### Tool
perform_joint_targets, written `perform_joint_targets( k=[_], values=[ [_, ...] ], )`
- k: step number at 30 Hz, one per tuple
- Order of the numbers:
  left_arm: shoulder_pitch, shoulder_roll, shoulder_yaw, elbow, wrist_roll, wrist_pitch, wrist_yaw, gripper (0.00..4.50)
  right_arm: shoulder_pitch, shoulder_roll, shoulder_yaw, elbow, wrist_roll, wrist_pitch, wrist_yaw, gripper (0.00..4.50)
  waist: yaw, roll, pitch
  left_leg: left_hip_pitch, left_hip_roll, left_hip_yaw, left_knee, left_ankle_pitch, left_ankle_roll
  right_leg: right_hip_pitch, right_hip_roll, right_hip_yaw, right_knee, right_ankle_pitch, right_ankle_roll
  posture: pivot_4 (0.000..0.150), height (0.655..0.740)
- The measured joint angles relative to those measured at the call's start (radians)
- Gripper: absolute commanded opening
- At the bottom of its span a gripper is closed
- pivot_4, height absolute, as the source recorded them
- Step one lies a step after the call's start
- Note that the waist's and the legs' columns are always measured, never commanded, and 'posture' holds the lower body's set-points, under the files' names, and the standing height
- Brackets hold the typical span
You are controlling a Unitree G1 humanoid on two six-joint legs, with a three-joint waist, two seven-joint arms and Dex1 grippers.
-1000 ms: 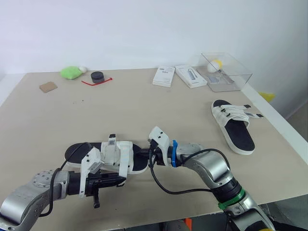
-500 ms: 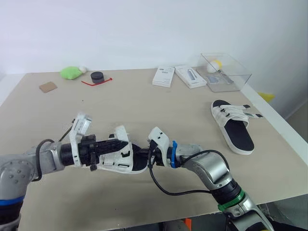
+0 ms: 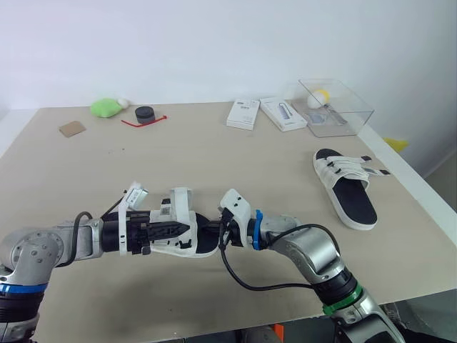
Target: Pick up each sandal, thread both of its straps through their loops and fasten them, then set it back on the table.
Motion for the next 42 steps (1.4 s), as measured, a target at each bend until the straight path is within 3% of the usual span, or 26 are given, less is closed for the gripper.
perform_joint_targets(
  k=[8,18,42],
  values=[
    [-0.115,0.024,-0.021,0.125,0.057,0.039,-0.11,0.02,0.001,0.006,0.0,-0.002,0.0,0.002,-0.002,0.0,-0.001,0.0,0.0,0.0,0.0,0.0,0.0,0.0,0.0,-0.001,0.0,0.0,0.0,0.0,0.0,0.15,0.74],
    [-0.15,0.072,-0.135,0.165,0.178,0.052,-0.306,0.02,0.007,0.016,-0.002,-0.002,0.0,0.003,-0.008,0.0,-0.002,0.0,-0.001,0.0,0.0,0.0,-0.001,0.0,0.0,-0.001,0.0,0.0,0.001,0.0,0.0,0.15,0.74],
    [-0.142,0.038,-0.181,0.132,0.345,-0.063,-0.423,0.02,0.013,0.02,-0.005,-0.008,-0.004,0.01,-0.01,0.0,-0.002,-0.001,-0.004,0.0,0.0,0.0,-0.002,0.0,0.0,-0.001,0.0,0.001,0.001,0.0,0.0,0.15,0.74]
  ],
)
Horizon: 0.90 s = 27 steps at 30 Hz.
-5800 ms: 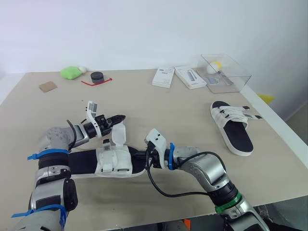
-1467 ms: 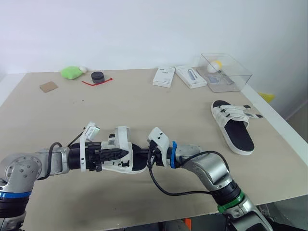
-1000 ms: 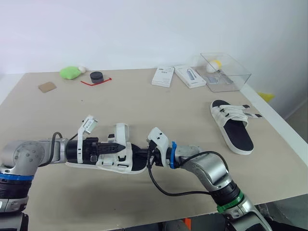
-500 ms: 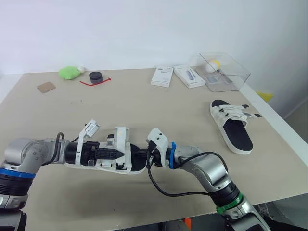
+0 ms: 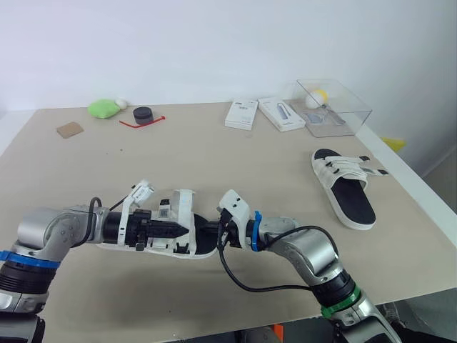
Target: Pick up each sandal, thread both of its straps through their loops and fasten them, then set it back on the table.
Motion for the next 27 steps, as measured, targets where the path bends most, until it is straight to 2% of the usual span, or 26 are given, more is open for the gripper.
perform_joint_targets(
  k=[27],
  values=[
    [0.003,0.002,-0.023,-0.006,0.129,-0.13,-0.094,0.02,-0.003,0.005,-0.003,0.007,0.0,0.003,0.001,0.0,0.0,0.0,-0.001,0.0,0.0,0.0,0.0,0.0,0.0,0.0,0.0,0.001,0.001,0.0,0.0,0.15,0.74]
  ],
)
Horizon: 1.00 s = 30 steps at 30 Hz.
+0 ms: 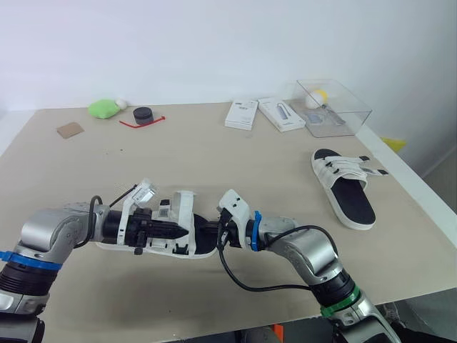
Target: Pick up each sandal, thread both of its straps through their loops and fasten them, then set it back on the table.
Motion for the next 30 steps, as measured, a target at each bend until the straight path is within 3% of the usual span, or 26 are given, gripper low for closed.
perform_joint_targets(
  k=[17,30],
  values=[
    [-0.011,-0.007,0.0,0.035,0.019,-0.034,-0.027,0.02,0.0,0.002,-0.002,0.002,0.0,0.0,0.0,0.0,0.0,0.0,0.0,0.0,0.0,0.0,0.0,0.0,0.0,0.0,0.006,0.009,0.002,0.0,0.0,0.15,0.74],
    [0.038,0.04,-0.035,-0.093,0.043,-0.07,-0.065,0.02,0.0,0.003,-0.001,0.001,0.0,0.0,0.003,0.0,-0.001,0.0,0.0,0.0,0.0,0.0,0.0,0.0,0.0,0.0,0.008,0.013,0.002,0.0,0.0,0.15,0.74]
  ],
)
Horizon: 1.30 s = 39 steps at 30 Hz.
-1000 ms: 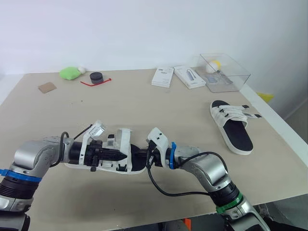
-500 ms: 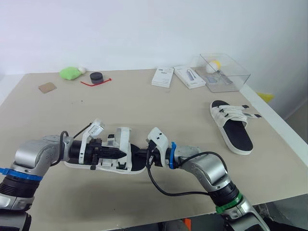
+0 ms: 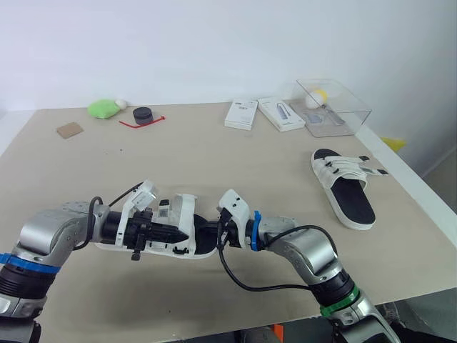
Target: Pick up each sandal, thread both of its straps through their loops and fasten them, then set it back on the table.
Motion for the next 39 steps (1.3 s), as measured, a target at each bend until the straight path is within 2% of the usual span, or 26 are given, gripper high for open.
perform_joint_targets(
  k=[10,16,18,19,20,21,23,24,25,26,29,30,32,35,37,38,39],
  values=[
    [0.025,0.015,-0.038,0.0,0.087,-0.125,-0.004,0.02,0.0,0.001,0.002,0.001,0.0,0.0,-0.001,0.0,0.0,0.003,-0.002,0.0,0.0,0.001,0.0,0.0,0.0,0.0,0.001,0.001,0.0,0.0,0.0,0.15,0.74],
    [0.025,0.003,-0.041,0.027,0.087,-0.142,-0.011,0.02,-0.002,0.001,0.001,0.001,0.0,0.0,-0.003,0.0,0.0,0.004,-0.004,0.0,0.0,0.001,0.0,0.0,0.001,0.0,0.001,0.001,0.0,0.0,0.0,0.15,0.74],
    [0.022,-0.003,-0.04,0.041,0.083,-0.14,-0.019,0.59,-0.002,0.001,0.001,0.002,-0.001,0.0,-0.003,0.0,0.0,0.004,-0.004,0.0,0.0,0.001,0.0,0.0,0.001,0.0,0.001,0.001,0.0,0.0,0.0,0.15,0.74],
    [0.021,-0.009,-0.038,0.047,0.072,-0.132,-0.025,0.67,-0.002,0.001,0.0,0.002,0.0,0.0,-0.003,0.0,0.0,0.004,-0.004,0.0,0.0,0.001,0.0,0.0,0.001,0.0,0.001,0.001,0.0,0.0,0.0,0.15,0.74],
    [0.017,-0.012,-0.036,0.051,0.063,-0.129,-0.03,1.28,-0.002,0.001,0.0,0.002,-0.001,0.0,-0.003,0.0,0.0,0.004,-0.004,0.0,0.0,0.001,0.0,0.0,0.001,0.0,0.001,0.001,0.0,0.0,0.0,0.15,0.74],
    [0.015,-0.014,-0.034,0.053,0.058,-0.126,-0.032,1.41,-0.002,0.001,0.0,0.002,0.0,0.0,-0.003,0.0,0.0,0.004,-0.004,0.0,0.0,0.001,0.0,0.0,0.001,0.0,0.001,0.001,0.0,0.0,0.0,0.15,0.74],
    [0.005,-0.019,-0.024,0.062,0.035,-0.109,-0.038,2.24,-0.002,0.001,-0.001,0.002,-0.001,0.0,-0.003,0.0,0.0,0.004,-0.004,0.0,0.0,0.001,0.0,0.0,0.001,0.0,0.001,0.001,0.0,0.0,0.0,0.15,0.74],
    [-0.006,-0.021,-0.006,0.067,0.013,-0.088,-0.038,2.81,-0.002,0.001,-0.002,0.002,-0.001,0.0,-0.003,0.0,0.0,0.004,-0.004,0.0,0.0,0.001,0.0,0.0,0.001,-0.001,0.001,0.001,0.0,0.0,0.0,0.15,0.74],
    [-0.011,-0.021,0.002,0.071,0.004,-0.079,-0.038,2.9,-0.002,0.001,-0.002,0.002,-0.001,0.0,-0.003,0.0,0.0,0.004,-0.004,0.0,0.0,0.001,0.0,0.0,0.001,-0.001,0.001,0.001,0.0,0.0,0.0,0.15,0.74],
    [-0.015,-0.021,0.011,0.073,-0.004,-0.07,-0.035,3.48,-0.002,0.001,-0.002,0.002,-0.001,0.0,-0.003,0.0,-0.001,0.004,-0.004,0.0,0.0,0.001,0.0,0.0,0.001,-0.001,0.001,0.001,0.0,0.0,0.0,0.15,0.74],
    [-0.022,-0.034,0.029,0.082,-0.008,-0.064,-0.016,4.29,-0.001,0.001,-0.003,0.002,0.0,0.0,-0.002,0.0,0.0,0.004,-0.004,0.0,0.0,0.001,0.0,0.0,0.001,-0.001,0.001,0.001,0.0,0.0,0.0,0.15,0.74],
    [-0.031,-0.052,0.04,0.089,-0.008,-0.064,0.002,4.29,-0.001,0.0,-0.004,0.002,0.0,0.001,-0.002,0.0,0.0,0.004,-0.004,0.0,0.0,0.001,0.0,0.0,0.001,-0.001,0.001,0.001,0.0,0.0,0.0,0.15,0.74],
    [-0.069,-0.102,0.068,0.106,-0.023,-0.042,0.065,3.73,-0.002,0.002,-0.004,0.002,0.0,0.0,-0.002,0.0,0.0,0.002,-0.003,-0.001,0.0,0.0,0.001,0.0,0.001,-0.001,0.002,0.001,0.001,0.0,0.0,0.15,0.74],
    [-0.11,-0.121,0.091,0.116,-0.048,0.002,0.098,2.19,-0.002,0.003,-0.001,0.002,0.0,0.0,-0.001,0.0,0.0,0.002,-0.003,-0.001,0.0,0.0,0.001,0.0,0.001,-0.001,0.002,0.002,0.002,0.0,0.0,0.15,0.74],
    [-0.113,-0.125,0.097,0.116,-0.054,0.023,0.115,1.53,-0.001,0.002,0.0,0.002,0.0,0.001,0.0,0.0,0.0,0.002,-0.003,-0.001,0.0,0.0,0.001,0.0,0.001,-0.001,0.002,0.002,0.003,0.0,0.0,0.15,0.74],
    [-0.113,-0.125,0.097,0.116,-0.055,0.027,0.116,0.92,-0.001,0.002,0.001,0.002,0.0,0.001,0.0,0.0,0.0,0.001,-0.003,0.0,0.0,0.0,0.001,0.0,0.001,-0.001,0.002,0.002,0.004,0.0,0.0,0.15,0.74],
    [-0.113,-0.126,0.097,0.116,-0.057,0.037,0.118,0.85,-0.002,0.002,0.001,0.002,0.0,0.001,0.0,0.0,-0.001,0.001,-0.003,0.0,0.0,0.0,0.001,0.0,0.001,-0.001,0.002,0.002,0.004,0.0,0.0,0.15,0.74]
  ],
)
